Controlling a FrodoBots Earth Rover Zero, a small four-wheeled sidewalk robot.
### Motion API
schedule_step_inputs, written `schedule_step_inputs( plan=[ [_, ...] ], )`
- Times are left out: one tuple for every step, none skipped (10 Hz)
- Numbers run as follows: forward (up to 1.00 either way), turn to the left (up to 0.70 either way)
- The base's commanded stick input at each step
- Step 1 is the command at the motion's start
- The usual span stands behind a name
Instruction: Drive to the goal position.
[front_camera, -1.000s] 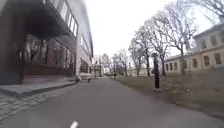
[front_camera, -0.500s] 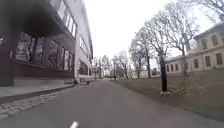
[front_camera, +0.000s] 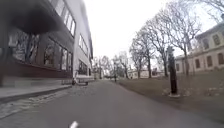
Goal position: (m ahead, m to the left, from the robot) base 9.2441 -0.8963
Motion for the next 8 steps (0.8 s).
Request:
schedule_step_inputs(
  plan=[
    [1.0,0.0],
    [1.0,0.0],
    [1.0,0.0],
    [1.0,0.0],
    [1.0,0.0],
    [1.0,0.0],
    [1.0,0.0],
    [1.0,0.0]
  ],
)
